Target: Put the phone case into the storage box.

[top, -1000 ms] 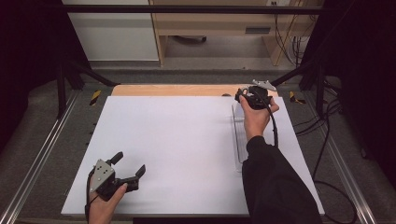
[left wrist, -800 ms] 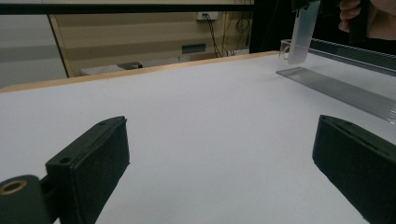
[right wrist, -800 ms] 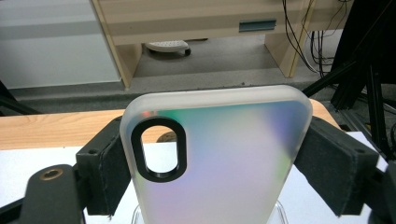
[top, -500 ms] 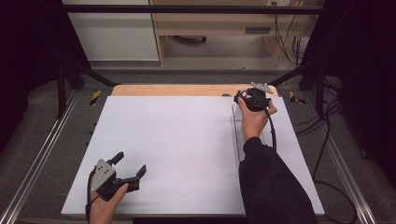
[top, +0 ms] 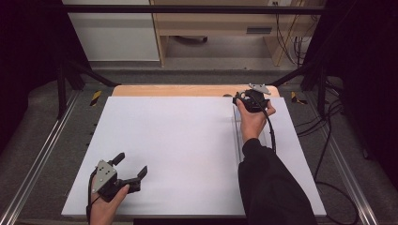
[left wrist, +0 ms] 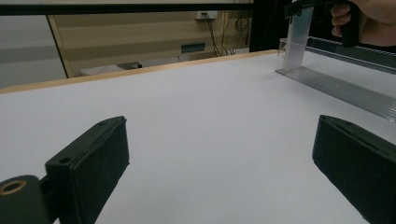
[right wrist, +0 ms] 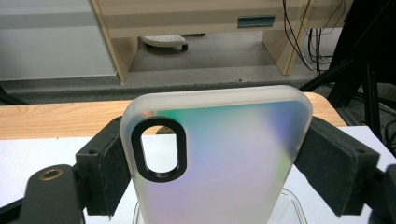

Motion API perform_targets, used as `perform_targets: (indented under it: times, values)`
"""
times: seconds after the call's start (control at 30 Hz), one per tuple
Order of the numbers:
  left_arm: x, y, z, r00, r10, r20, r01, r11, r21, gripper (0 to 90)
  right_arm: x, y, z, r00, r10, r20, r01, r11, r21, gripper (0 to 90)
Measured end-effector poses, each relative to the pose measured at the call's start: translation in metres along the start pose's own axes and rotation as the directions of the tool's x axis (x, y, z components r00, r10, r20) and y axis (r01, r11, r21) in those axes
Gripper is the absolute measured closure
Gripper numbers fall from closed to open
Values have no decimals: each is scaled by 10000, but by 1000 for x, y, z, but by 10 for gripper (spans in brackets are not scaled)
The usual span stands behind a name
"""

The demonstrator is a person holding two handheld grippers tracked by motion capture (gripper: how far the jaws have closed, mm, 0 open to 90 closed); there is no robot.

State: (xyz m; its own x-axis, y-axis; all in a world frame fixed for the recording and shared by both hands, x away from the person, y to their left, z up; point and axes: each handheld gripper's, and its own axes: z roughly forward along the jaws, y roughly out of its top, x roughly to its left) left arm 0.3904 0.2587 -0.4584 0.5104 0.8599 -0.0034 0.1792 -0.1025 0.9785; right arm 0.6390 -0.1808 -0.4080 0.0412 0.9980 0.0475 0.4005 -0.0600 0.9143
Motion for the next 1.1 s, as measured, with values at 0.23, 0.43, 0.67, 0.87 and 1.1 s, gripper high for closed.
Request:
perform_targets:
  times: [0.23, 0.43, 0.67, 0.87, 1.1]
  values:
    - [-1, 0, 0, 10000, 10, 20, -10, 10000, 7, 35, -1, -1, 2, 9999, 148, -71, -148, 9999, 9, 179]
    - [-1, 0, 1, 10000, 50, 66, -50, 10000, 19, 35, -1, -2, 3, 9998, 114, -131, -115, 9999, -60, 179]
    - [-1, 0, 1, 10000, 52, 70, -52, 10000, 66, 35, -3, -4, 4, 9997, 147, -190, -152, 9995, -289, 179]
    - [-2, 0, 1, 10000, 48, 77, -49, 10000, 48, 35, -3, -5, 5, 9994, 295, -185, -302, 9987, -408, 179]
    - [-1, 0, 1, 10000, 45, 22, -45, 10000, 18, 35, -3, -6, 6, 9994, 269, -217, -278, 9987, -418, 178]
